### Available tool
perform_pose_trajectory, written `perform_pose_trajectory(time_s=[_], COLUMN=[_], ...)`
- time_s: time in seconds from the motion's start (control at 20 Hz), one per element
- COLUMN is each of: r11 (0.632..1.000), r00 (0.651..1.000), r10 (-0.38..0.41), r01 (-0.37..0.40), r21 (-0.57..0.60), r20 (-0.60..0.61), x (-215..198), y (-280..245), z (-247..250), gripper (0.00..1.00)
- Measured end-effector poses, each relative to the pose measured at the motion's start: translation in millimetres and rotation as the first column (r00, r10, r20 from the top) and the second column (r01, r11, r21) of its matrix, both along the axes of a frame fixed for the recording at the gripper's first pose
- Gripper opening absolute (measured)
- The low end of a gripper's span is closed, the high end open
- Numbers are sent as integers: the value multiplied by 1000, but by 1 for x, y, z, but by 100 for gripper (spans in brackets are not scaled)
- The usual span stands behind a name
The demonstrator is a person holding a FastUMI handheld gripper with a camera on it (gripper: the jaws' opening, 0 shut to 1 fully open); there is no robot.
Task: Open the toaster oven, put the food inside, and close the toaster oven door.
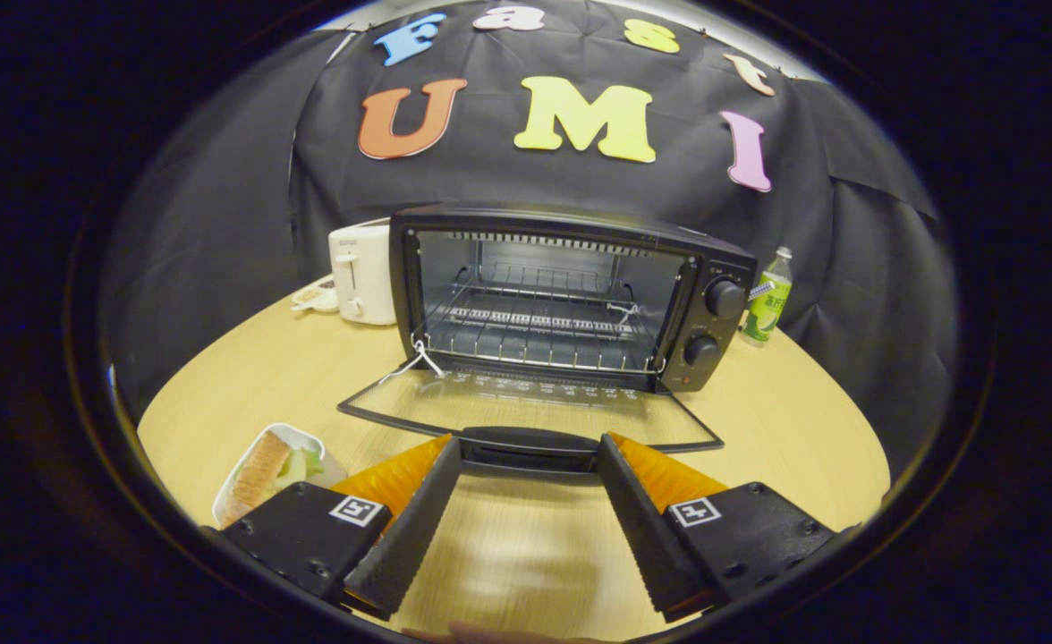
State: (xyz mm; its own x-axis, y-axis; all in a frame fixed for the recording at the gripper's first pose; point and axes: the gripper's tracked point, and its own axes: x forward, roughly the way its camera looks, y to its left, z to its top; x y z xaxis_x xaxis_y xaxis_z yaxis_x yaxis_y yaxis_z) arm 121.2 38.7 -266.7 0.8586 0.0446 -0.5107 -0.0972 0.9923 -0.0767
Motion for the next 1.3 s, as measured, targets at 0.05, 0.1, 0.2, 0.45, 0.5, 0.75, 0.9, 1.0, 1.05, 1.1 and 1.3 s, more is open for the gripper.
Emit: perform_pose_trajectory(time_s=[0.05, 0.1, 0.2, 0.45, 0.5, 0.75, 0.9, 1.0, 1.05, 1.1, 1.3], r11=[1000, 999, 997, 992, 991, 961, 926, 889, 867, 843, 777], r00=[1000, 1000, 999, 995, 995, 984, 967, 941, 924, 909, 833], r10=[3, 4, -1, 3, 15, 99, 140, 201, 231, 258, 374], r01=[-3, -3, 5, 9, -1, -56, -52, -58, -54, -46, -40], r21=[15, 34, 73, 128, 132, 270, 373, 454, 496, 536, 629], r20=[0, -5, -54, -95, -103, -148, -212, -273, -303, -327, -408], x=[0, -1, -3, -5, -8, -30, -48, -61, -68, -72, -91], y=[0, 0, -1, 2, 4, 23, 35, 51, 61, 67, 97], z=[0, -1, -11, -16, -14, 12, 29, 39, 42, 45, 49], gripper=[100, 100, 100, 98, 98, 97, 97, 97, 99, 99, 96])
